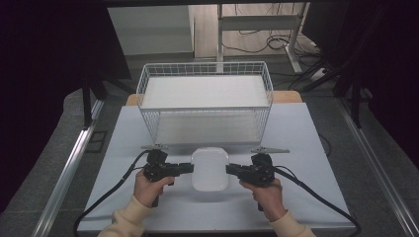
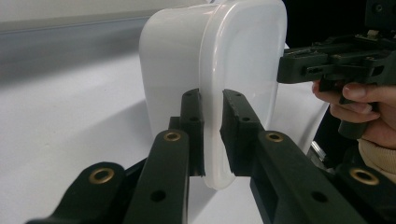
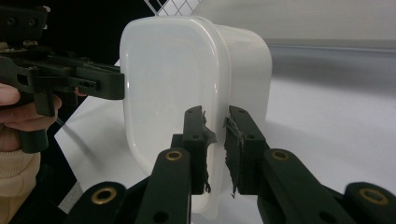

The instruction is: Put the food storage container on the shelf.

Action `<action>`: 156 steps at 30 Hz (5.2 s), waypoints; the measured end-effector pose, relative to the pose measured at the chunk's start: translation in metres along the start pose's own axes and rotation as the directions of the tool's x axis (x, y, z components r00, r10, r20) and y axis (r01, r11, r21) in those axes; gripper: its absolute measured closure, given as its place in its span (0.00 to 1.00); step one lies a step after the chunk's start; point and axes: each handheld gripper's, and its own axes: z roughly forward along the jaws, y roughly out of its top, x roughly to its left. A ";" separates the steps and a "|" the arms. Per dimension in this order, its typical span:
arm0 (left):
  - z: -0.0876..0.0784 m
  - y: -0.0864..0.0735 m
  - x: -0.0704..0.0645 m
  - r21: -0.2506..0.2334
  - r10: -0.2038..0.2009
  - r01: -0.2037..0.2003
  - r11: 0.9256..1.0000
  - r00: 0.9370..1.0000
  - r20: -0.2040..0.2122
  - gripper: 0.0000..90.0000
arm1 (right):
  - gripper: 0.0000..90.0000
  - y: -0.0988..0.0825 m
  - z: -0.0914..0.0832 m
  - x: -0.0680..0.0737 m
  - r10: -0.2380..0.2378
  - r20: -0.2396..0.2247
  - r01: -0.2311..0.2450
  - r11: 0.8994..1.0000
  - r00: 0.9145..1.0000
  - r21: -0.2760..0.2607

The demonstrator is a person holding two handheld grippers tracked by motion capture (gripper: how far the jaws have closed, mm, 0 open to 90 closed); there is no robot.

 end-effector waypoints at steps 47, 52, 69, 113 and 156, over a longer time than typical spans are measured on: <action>-0.036 0.058 -0.028 -0.097 0.110 -0.111 0.989 0.994 -0.009 0.89 | 0.88 0.060 -0.028 0.025 -0.126 0.000 0.125 0.987 0.992 -0.101; -0.043 0.073 -0.032 -0.112 0.126 -0.127 0.986 0.992 -0.014 0.89 | 0.88 0.075 -0.033 0.030 -0.139 -0.001 0.138 0.983 0.990 -0.118; -0.062 0.114 -0.042 -0.153 0.159 -0.163 0.975 0.987 -0.037 0.88 | 0.88 0.120 -0.043 0.041 -0.176 0.000 0.173 0.970 0.984 -0.169; -0.090 0.209 -0.034 -0.167 0.161 -0.170 0.971 0.985 -0.067 0.87 | 0.88 0.220 -0.042 0.057 -0.232 0.024 0.232 0.956 0.973 -0.182; -0.042 0.270 0.031 -0.023 -0.088 0.088 0.996 0.996 -0.016 0.83 | 0.80 0.276 0.009 -0.007 0.031 -0.001 -0.031 0.999 1.000 -0.014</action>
